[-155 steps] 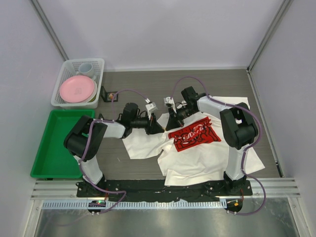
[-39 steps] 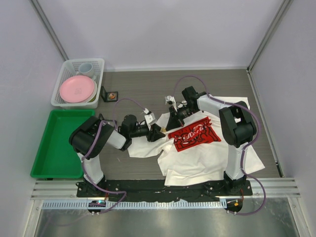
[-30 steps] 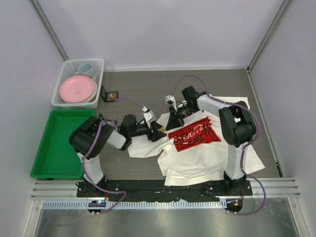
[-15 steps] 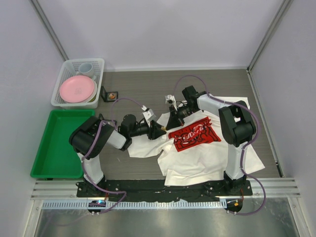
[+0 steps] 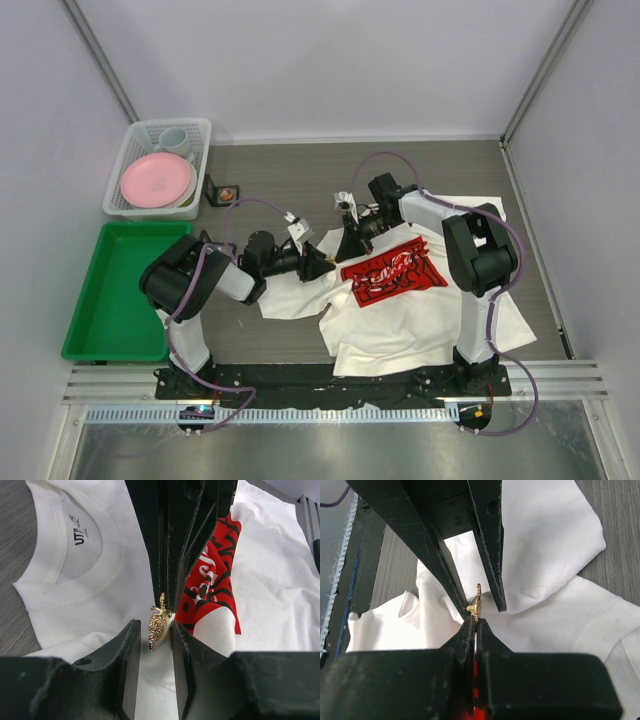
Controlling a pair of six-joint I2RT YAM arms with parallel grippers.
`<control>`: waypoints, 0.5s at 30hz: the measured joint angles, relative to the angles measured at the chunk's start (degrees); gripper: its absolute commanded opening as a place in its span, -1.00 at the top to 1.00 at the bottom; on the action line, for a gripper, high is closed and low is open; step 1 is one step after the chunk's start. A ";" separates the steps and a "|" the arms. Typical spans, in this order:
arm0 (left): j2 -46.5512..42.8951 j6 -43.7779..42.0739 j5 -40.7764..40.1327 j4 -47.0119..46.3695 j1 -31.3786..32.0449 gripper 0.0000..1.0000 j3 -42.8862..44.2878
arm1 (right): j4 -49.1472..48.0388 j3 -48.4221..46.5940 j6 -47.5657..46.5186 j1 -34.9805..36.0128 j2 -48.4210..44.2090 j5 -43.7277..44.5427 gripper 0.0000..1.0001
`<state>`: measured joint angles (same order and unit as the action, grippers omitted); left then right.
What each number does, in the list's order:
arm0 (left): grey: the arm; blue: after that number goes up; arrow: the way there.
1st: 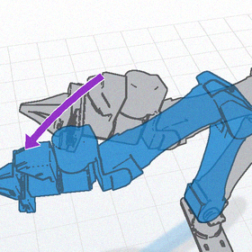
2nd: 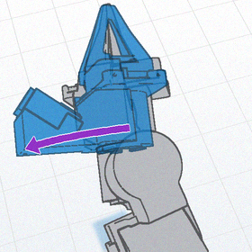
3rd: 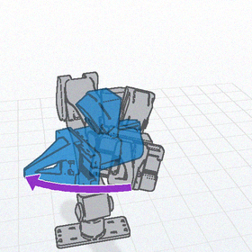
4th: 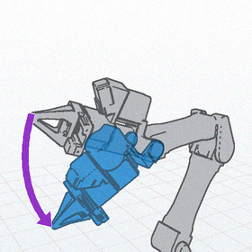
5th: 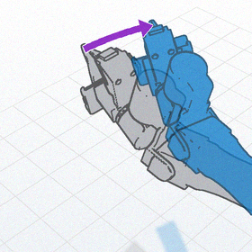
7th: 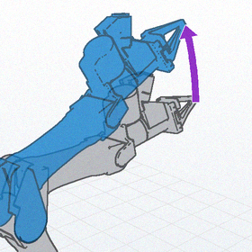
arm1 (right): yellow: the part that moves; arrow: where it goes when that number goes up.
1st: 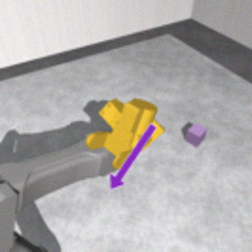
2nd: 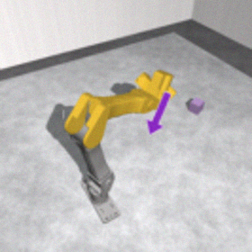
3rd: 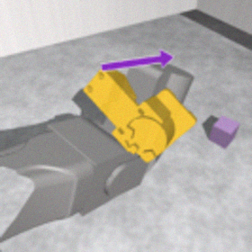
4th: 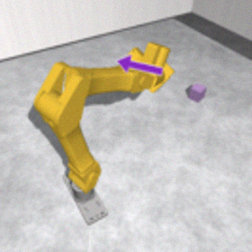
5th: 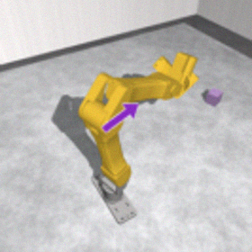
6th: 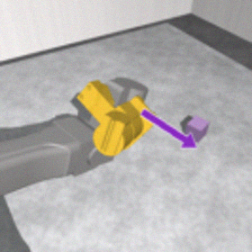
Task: Pin the brooch onto the clothing
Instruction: Place the clothing with brooches at the center of the board.
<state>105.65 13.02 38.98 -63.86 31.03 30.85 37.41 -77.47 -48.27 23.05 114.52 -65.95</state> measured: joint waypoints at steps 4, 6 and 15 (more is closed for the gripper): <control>0.00 0.92 0.04 0.07 -0.26 0.43 0.00 | -0.31 -0.02 -0.02 0.00 0.00 0.02 0.98; 0.02 1.44 0.07 0.13 -0.35 0.47 0.00 | -0.50 -0.02 -0.02 0.00 0.00 0.02 0.98; 0.44 1.90 1.09 0.50 -0.44 0.58 0.66 | 0.44 -0.39 -2.91 -0.13 0.02 0.07 0.98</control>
<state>106.08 14.92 40.07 -63.35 30.59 31.51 37.85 -77.87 -51.18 22.92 114.54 -65.89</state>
